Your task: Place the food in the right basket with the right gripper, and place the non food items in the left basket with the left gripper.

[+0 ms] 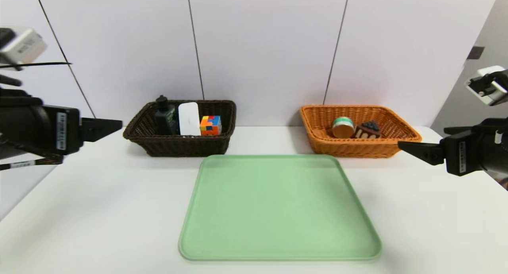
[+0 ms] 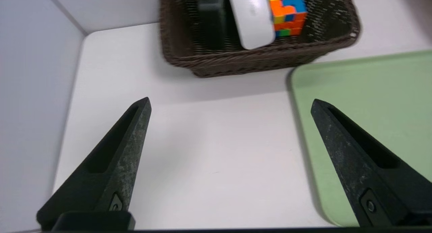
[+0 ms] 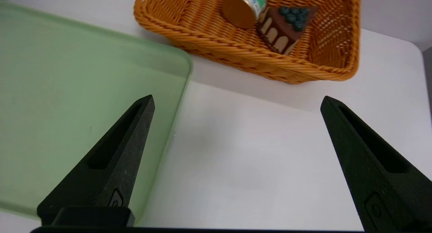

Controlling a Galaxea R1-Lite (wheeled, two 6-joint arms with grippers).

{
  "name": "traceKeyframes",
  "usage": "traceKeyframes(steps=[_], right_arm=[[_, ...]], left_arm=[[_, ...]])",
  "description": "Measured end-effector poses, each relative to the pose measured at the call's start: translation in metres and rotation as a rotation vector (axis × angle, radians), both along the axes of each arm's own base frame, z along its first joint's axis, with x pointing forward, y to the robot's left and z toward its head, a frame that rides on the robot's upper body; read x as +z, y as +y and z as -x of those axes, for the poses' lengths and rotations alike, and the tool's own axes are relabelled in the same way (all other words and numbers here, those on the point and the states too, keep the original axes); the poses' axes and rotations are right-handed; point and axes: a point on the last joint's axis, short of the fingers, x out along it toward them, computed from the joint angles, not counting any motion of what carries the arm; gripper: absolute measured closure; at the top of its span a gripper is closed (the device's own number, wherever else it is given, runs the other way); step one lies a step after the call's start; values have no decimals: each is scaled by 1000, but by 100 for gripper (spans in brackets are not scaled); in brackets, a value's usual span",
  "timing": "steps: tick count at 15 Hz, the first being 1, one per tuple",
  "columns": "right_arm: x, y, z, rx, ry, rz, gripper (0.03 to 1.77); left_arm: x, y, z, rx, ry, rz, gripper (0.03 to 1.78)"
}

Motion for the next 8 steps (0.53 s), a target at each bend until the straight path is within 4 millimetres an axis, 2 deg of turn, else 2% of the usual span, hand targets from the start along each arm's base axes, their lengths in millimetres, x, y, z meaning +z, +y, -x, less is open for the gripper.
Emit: traceKeyframes(steps=[4,8], right_arm=[[1,-17,17,-141,-82,-17,10],[-5,-30,52,-208,-184,-32,10]], left_arm=[[-2,41,47,236,-89,17,12],[-20,51,106,333,-175,15,12]])
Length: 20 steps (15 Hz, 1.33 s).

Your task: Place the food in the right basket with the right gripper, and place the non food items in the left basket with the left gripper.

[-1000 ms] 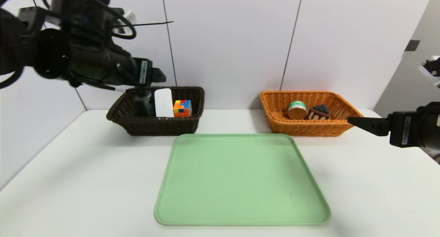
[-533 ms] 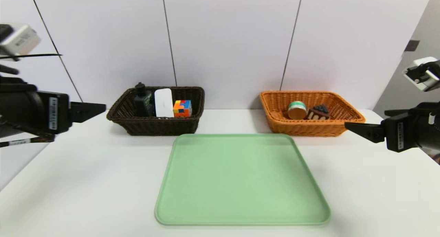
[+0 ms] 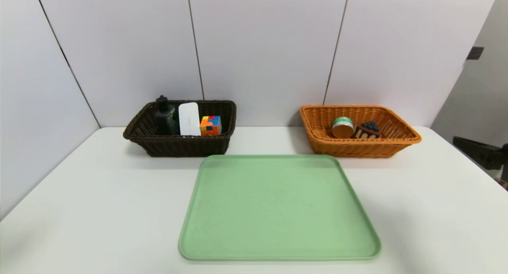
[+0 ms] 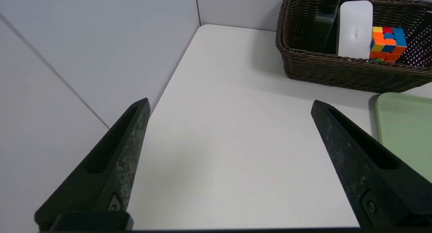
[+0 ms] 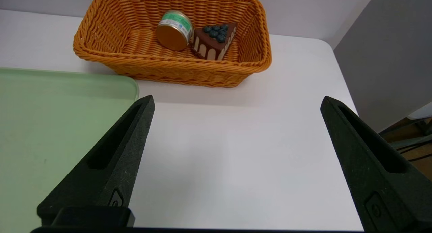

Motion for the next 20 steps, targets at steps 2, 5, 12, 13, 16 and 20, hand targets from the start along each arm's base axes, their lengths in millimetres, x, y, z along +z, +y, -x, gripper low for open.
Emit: traceKeyframes(steps=[2,5,12,13,16,20], right_arm=[[-9,-4,27,-19,-40,1,10],[-21,-7,77,-49,-150,-1,10],[-84,-7,165,-59,-413,-1,10],[-98,-7,167,-63,-432,-1,10],[-129,-7,163,-59,-484,43,10],[-156,-5,159,41,-307,7,10]], left_arm=[[-19,0,35,1,-33,-32,12],[-58,-2,86,-40,-67,-104,12],[-131,-6,118,-245,-141,-184,12],[-139,-6,114,-247,-134,-185,12],[-171,-6,93,-255,-87,-197,12],[-193,-8,74,-361,-206,-194,12]])
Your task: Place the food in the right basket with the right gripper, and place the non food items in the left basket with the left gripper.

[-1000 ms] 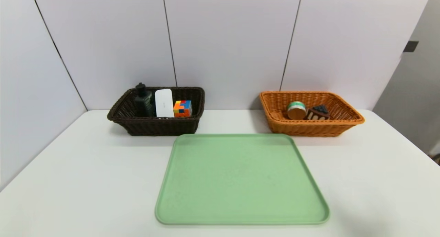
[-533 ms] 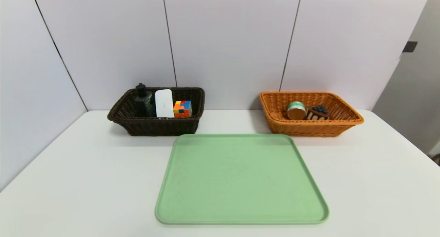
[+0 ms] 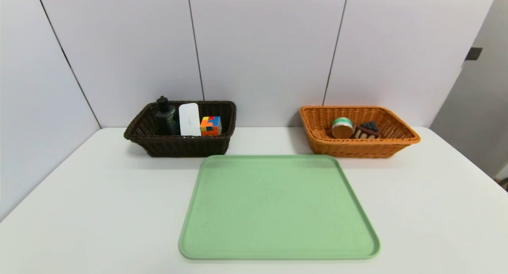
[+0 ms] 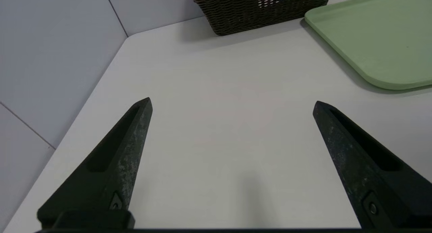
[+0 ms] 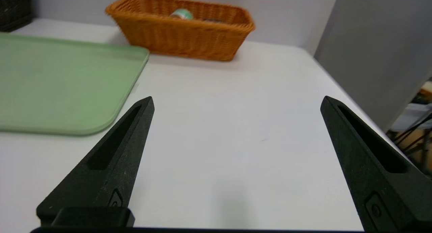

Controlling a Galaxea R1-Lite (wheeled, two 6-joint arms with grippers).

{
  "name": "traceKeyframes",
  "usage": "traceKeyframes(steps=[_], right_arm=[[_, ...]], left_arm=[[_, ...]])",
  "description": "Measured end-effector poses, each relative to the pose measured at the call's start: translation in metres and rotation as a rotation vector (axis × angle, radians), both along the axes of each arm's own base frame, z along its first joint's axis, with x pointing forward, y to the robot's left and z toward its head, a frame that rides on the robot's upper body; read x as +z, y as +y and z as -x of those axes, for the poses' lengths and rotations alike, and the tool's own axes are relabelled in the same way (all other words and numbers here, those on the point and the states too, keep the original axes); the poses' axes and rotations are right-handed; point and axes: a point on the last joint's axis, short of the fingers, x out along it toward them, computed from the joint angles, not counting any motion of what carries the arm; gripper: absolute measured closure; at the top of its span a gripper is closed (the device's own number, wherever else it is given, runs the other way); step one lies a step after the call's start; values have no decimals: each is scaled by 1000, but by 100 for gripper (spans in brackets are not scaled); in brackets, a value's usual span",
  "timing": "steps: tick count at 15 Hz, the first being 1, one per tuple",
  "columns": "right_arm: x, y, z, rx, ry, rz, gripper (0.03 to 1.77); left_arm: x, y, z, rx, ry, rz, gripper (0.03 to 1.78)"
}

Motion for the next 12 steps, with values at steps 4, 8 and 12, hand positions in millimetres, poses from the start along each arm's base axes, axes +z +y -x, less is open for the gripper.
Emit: traceKeyframes(steps=[4,8,12], right_arm=[[-8,1,0,44,68,-58,10],[-8,1,0,41,73,-74,10],[-9,1,0,40,75,-76,10]], left_arm=[[-10,1,-2,34,61,171,12],[-10,1,-2,45,59,210,12],[-10,1,-2,45,59,210,12]])
